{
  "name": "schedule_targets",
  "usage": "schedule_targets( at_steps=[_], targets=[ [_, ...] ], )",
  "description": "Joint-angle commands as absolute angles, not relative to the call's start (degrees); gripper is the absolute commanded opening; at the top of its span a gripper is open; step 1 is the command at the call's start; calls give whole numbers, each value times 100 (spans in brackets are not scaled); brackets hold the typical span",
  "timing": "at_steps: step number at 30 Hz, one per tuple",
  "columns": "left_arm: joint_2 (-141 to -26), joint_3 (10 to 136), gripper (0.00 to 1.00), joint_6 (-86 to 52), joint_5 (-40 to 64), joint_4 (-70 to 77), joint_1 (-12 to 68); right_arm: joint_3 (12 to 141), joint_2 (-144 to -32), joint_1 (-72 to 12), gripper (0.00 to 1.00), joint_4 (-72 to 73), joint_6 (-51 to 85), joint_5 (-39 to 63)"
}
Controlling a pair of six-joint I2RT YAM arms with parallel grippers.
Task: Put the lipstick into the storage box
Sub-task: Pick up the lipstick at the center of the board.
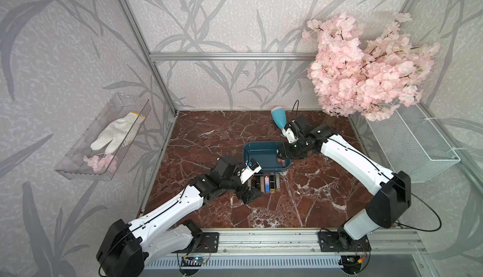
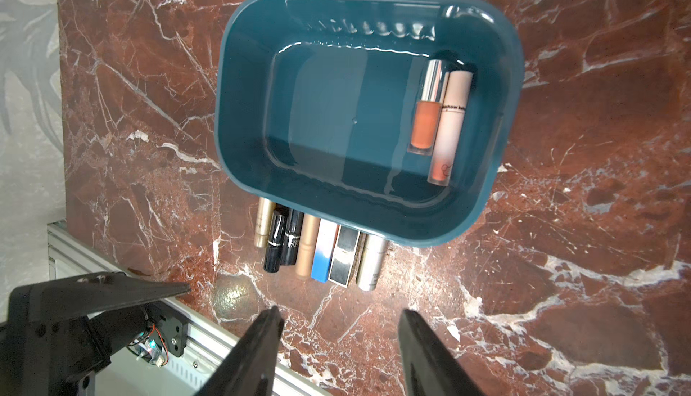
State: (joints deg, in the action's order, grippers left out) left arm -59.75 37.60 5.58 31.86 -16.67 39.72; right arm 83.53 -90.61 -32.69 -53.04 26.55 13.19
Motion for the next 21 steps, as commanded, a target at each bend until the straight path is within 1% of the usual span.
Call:
schedule_targets(
  at_steps=[1,6,11,16,21],
  targets=[
    [-5782,3599,100,685,3238,-1599,4132,8144,-8731,-3321,56,-5406,2558,1474],
    [-5605,3361,100,553,3080,-1475,4343,7688,-8429,-3471,56,-5384,2636,1500],
    [-5427,3084,100,353,2821,-1275,4650,7132,-8253,-3921,56,-5310,2806,1195],
    [-5177,2968,100,270,2400,-1342,4894,6592,-8461,-4359,56,-5115,3045,725],
    [-4906,2936,100,246,2201,-1455,4922,6486,-8868,-4571,55,-5039,3292,233]
  ],
)
